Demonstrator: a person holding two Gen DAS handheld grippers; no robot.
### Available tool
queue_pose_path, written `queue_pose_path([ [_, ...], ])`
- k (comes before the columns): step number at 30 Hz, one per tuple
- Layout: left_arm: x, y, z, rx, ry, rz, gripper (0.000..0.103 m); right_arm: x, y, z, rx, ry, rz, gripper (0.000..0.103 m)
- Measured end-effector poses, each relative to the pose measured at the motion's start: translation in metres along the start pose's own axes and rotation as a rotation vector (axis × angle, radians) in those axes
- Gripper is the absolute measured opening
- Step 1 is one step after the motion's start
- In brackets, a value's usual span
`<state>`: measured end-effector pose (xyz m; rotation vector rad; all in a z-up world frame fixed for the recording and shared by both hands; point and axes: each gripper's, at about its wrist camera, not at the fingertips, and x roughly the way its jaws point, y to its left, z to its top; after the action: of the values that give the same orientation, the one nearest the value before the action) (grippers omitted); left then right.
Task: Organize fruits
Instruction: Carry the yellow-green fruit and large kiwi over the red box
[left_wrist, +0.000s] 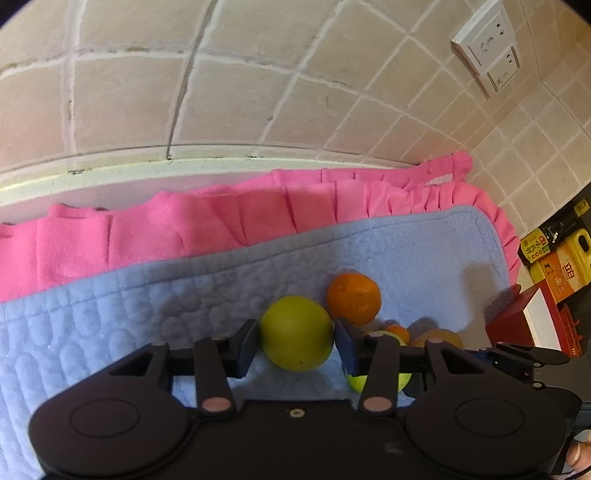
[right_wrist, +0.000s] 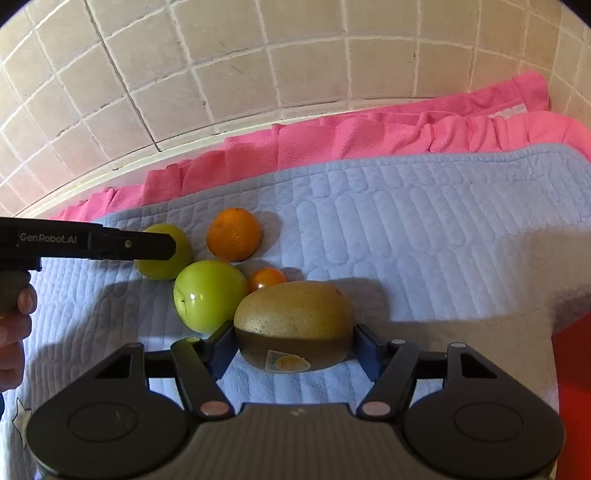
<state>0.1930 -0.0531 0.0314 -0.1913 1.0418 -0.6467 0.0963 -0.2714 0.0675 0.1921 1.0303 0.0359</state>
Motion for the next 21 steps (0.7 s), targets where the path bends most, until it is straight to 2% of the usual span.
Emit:
queue_pose_path([
  [5,-0.002,-0.002,-0.002,0.007,-0.016,0.013,0.053,-0.008,-0.002,-0.003,0.0,-0.006,0.003,0.068],
  [9,-0.007,-0.012,-0.005,0.06,-0.042,0.049,0.053,-0.016,-0.003,-0.007,-0.008,-0.018,-0.017,0.068],
  [12,-0.014,-0.017,-0.005,0.074,-0.058,0.042,0.053,-0.026,-0.005,-0.011,0.0,-0.029,-0.02,0.068],
  [21,-0.055,-0.044,-0.008,0.119,-0.132,0.051,0.053,-0.086,-0.012,-0.019,0.023,-0.126,-0.052,0.068],
])
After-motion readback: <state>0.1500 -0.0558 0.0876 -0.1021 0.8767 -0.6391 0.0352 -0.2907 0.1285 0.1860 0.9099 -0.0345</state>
